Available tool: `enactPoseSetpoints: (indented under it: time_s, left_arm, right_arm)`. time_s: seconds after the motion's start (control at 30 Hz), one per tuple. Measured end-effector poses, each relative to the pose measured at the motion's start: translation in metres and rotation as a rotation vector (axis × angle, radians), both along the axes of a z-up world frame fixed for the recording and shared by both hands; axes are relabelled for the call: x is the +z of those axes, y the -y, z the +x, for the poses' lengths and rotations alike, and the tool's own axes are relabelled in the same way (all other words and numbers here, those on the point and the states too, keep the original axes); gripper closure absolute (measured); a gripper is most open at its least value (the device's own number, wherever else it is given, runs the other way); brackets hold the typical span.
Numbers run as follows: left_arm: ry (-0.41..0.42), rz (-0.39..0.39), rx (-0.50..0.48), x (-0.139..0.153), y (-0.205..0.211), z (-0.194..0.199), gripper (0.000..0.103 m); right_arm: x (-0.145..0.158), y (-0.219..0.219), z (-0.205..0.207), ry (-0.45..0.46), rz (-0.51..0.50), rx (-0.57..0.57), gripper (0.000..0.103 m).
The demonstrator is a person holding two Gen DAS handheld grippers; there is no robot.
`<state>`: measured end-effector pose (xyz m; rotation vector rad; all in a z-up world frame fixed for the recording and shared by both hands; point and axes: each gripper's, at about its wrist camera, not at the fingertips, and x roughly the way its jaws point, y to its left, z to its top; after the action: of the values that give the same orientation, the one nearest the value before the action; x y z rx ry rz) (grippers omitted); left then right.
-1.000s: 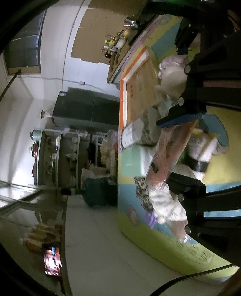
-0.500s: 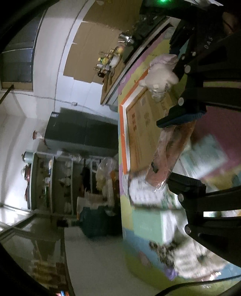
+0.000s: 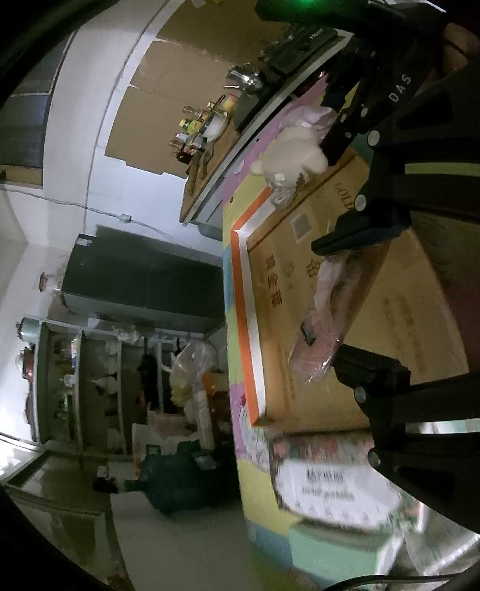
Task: Organize soft objects
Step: 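Carry the pink package with the left tool into the cardboard box while the right tool carries the bear there, then open both tools and move them back toward the items on the bed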
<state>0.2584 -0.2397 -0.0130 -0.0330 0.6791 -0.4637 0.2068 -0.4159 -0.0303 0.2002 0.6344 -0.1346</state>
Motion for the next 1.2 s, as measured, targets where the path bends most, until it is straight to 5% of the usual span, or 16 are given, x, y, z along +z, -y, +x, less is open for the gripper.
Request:
enactPoseSetpoints:
  time_s: [0.63,0.77,0.9,1.2]
  left_arm:
    - [-0.183,0.051,-0.022,-0.052,0.032,0.042,0.050]
    - [-0.183,0.068,-0.013,-0.049,0.030,0.039,0.042]
    - [-0.159,0.055,-0.014,-0.042,0.027,0.034,0.018]
    - [-0.086,0.030,-0.040,-0.019,0.017,0.015,0.016]
  right_arm:
    - [-0.033,0.016,0.052,-0.122,0.037,0.017,0.040]
    - [-0.032,0.014,0.050,-0.110,0.033,0.015,0.037]
    - [-0.030,0.014,0.044,-0.092,0.041,0.010,0.034]
    - [-0.017,0.016,0.020,-0.051,0.085,-0.019,0.032]
